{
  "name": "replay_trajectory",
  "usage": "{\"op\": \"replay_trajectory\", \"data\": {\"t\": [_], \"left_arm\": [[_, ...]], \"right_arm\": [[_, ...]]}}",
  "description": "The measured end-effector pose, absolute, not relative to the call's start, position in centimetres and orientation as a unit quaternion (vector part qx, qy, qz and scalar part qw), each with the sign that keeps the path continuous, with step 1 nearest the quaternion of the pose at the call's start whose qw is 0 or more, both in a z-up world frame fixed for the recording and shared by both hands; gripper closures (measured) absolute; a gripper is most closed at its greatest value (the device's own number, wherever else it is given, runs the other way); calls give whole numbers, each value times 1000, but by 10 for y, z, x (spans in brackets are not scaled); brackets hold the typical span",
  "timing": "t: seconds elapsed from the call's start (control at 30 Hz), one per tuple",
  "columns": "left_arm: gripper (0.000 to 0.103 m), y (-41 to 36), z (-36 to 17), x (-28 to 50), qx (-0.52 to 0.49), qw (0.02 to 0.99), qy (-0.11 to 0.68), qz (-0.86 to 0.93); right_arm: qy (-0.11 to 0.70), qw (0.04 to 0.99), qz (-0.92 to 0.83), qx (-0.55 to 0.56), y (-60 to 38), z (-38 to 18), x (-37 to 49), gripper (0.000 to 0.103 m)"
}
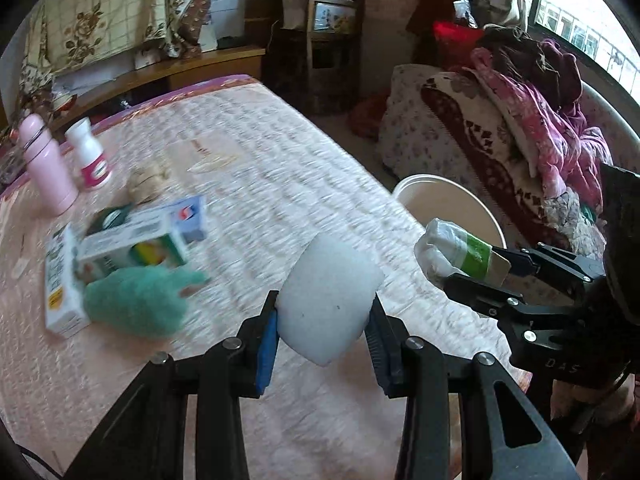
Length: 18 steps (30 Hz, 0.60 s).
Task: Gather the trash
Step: 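Carry sponge and tissue pack over the cream bucket and open both tools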
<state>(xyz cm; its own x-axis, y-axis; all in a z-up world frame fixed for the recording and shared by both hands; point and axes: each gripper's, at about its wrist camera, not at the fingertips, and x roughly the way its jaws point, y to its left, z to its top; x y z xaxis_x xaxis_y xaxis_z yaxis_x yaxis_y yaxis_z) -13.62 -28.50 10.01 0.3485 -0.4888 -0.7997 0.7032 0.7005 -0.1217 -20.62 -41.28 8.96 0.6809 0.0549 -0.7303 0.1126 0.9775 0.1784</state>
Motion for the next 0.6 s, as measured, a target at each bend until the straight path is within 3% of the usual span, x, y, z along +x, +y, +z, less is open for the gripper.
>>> {"op": "replay_trajectory", "data": {"t": [0.6], "left_arm": [[61,-400,87,-141,142,798,441,-387]], "right_arm": [[387,899,-150,138,-532,83,-222,46]]}}
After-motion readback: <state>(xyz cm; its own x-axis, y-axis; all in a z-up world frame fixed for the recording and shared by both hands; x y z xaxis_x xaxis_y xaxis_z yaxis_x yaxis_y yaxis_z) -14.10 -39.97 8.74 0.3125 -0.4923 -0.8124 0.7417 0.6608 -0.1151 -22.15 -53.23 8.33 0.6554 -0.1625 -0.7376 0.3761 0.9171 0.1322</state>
